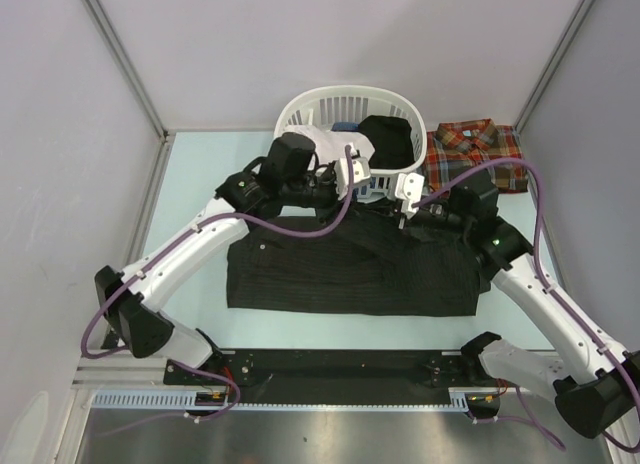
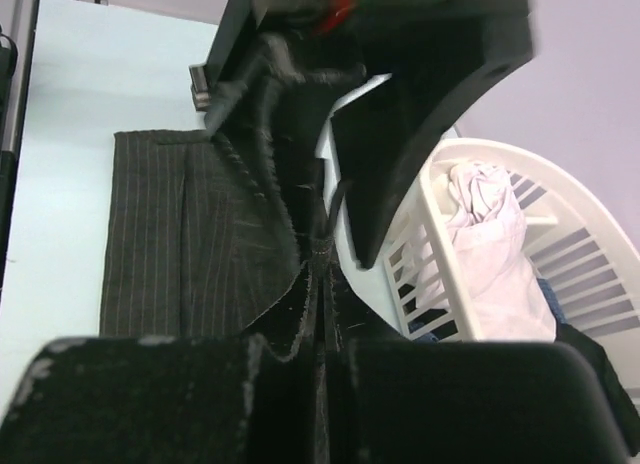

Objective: Fold and stack the long sleeve shirts
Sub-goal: Fold the shirt

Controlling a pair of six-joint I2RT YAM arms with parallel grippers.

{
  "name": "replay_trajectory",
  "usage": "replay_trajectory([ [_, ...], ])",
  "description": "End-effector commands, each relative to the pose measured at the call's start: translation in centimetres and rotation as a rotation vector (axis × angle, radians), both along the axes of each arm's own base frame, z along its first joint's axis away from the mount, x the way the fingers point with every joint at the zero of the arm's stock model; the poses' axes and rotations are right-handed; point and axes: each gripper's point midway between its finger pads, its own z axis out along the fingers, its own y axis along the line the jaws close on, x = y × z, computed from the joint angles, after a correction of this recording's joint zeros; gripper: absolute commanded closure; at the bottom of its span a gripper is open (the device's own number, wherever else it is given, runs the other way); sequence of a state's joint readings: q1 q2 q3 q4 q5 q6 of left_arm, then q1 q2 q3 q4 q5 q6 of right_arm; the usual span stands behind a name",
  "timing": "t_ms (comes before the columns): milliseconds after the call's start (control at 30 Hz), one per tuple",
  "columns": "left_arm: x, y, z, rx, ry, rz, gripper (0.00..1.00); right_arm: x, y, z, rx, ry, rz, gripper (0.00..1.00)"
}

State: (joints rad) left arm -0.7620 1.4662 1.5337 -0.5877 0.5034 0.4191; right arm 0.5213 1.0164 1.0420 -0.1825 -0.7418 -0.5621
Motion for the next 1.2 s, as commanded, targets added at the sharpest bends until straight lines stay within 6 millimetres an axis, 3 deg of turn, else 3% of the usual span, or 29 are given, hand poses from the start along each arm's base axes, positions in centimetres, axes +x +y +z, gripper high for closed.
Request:
replay_trajectory([
  [0, 1.1, 0.3, 2.3, -0.033, -0.004, 0.032, 0.74, 0.8, 0.2, 3.1, 0.041, -0.103, -0.011, 0.94],
  [33, 1.7, 0.4, 2.1, -0.040, 0.026, 0.053, 0.92, 1.3, -0.1, 3.0, 0.037, -0.095, -0.045, 0.91],
  [167, 5.9, 1.9, 2.8, -0.093, 0.139, 0.234, 1.00, 3.9, -3.0, 1.9, 0.023, -0.012, -0.230, 0.38],
  [200, 7.5, 2.7, 3.7, -0.110, 0.126, 0.281, 1.00, 4.4, -3.9, 1.5, 0.018, 0.006, -0.267, 0.36],
  [233, 9.0, 3.0, 3.3, -0.103, 0.128, 0.326, 1.00, 4.4, -4.7, 1.0, 0.008, 0.020, -0.292, 0.35],
  [333, 11.2, 3.3, 4.9, -0.113, 0.075, 0.350, 1.00, 4.6, -7.6, -1.1, -0.031, 0.087, -0.367, 0.38],
  [367, 12.1, 3.0, 4.1, -0.089, 0.065, 0.338, 1.00, 4.2, -8.1, -2.9, -0.057, 0.139, -0.371, 0.43],
  [400, 12.4, 2.9, 5.2, -0.088, 0.030, 0.323, 1.00, 4.0, -8.7, -3.5, -0.060, 0.160, -0.388, 0.46],
  [433, 13.0, 2.8, 5.1, -0.068, -0.005, 0.305, 1.00, 3.5, -9.0, -3.9, -0.054, 0.181, -0.392, 0.51],
  [467, 13.7, 2.4, 4.3, -0.053, -0.005, 0.293, 0.99, 3.0, -9.1, -5.6, -0.066, 0.221, -0.387, 0.56],
  [500, 14.3, 2.2, 5.1, -0.064, -0.029, 0.285, 0.99, 2.6, -9.1, -6.4, -0.070, 0.238, -0.384, 0.61],
  [567, 14.4, 1.5, 4.8, -0.059, -0.034, 0.233, 0.97, 2.1, -9.1, -7.4, -0.061, 0.265, -0.385, 0.71],
  [600, 14.8, 1.0, 4.6, -0.057, -0.034, 0.215, 0.97, 1.9, -9.2, -9.1, -0.079, 0.296, -0.386, 0.74],
  [667, 14.9, 0.5, 4.6, -0.065, -0.036, 0.190, 0.97, 2.1, -9.5, -10.6, -0.097, 0.312, -0.414, 0.80],
  [700, 15.0, -0.1, 4.6, -0.071, -0.035, 0.175, 0.98, 2.3, -9.9, -12.2, -0.127, 0.333, -0.435, 0.80],
  [833, 15.2, -1.0, 4.4, -0.070, -0.039, 0.166, 1.00, 3.1, -10.9, -15.8, -0.192, 0.371, -0.479, 0.83],
  [1000, 14.9, -1.2, 4.1, -0.071, -0.033, 0.144, 1.00, 4.7, -12.2, -19.0, -0.246, 0.430, -0.536, 0.85],
  [1067, 14.0, -1.2, 4.4, -0.071, -0.052, 0.096, 1.00, 5.4, -12.7, -20.4, -0.272, 0.484, -0.559, 0.85],
  [1100, 13.4, -1.1, 3.2, -0.052, -0.032, 0.072, 1.00, 5.6, -12.8, -21.0, -0.280, 0.508, -0.569, 0.85],
  [1167, 11.9, -0.6, 3.7, -0.049, -0.082, 0.004, 1.00, 6.3, -13.1, -21.9, -0.289, 0.563, -0.590, 0.85],
])
